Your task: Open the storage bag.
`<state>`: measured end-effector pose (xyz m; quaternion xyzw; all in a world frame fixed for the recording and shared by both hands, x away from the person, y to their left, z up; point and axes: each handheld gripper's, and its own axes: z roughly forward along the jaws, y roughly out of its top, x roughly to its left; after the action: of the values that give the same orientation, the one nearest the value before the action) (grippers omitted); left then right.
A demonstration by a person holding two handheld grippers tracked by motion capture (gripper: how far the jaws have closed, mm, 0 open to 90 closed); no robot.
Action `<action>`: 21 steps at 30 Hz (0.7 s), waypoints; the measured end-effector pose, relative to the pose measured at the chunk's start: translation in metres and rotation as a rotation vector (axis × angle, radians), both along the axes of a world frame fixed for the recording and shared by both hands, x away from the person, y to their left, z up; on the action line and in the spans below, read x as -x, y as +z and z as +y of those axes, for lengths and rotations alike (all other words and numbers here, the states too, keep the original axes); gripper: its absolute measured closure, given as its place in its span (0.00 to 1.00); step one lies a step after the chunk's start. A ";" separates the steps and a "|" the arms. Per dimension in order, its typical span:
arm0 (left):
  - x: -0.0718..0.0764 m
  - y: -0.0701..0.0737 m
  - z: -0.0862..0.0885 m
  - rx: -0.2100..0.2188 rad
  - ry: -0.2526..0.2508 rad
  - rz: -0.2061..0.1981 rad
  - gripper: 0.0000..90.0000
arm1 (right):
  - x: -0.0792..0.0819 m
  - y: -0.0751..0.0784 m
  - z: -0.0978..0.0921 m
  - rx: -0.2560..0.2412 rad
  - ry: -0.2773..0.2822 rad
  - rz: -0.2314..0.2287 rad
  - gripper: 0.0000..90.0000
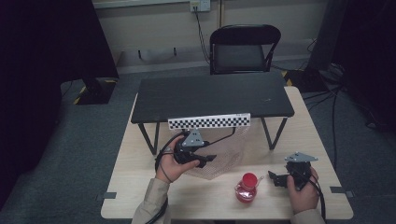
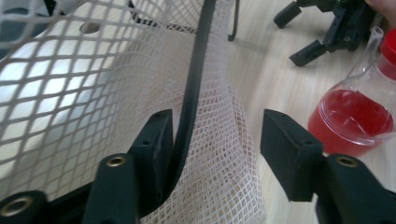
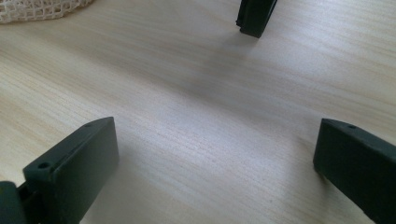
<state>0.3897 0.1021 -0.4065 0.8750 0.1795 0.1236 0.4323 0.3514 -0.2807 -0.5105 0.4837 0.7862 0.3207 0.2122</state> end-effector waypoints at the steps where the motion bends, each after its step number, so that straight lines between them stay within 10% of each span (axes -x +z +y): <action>1: 0.000 0.001 0.000 0.003 0.006 0.002 0.57 | 0.000 0.000 0.000 0.000 0.000 0.000 0.00; 21: 0.007 0.020 0.017 0.095 0.028 0.143 0.95 | 0.000 0.000 0.000 0.000 0.000 0.000 0.00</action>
<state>0.3831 0.1187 -0.3866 0.8575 0.2277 0.0580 0.4578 0.3514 -0.2807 -0.5105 0.4838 0.7862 0.3207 0.2122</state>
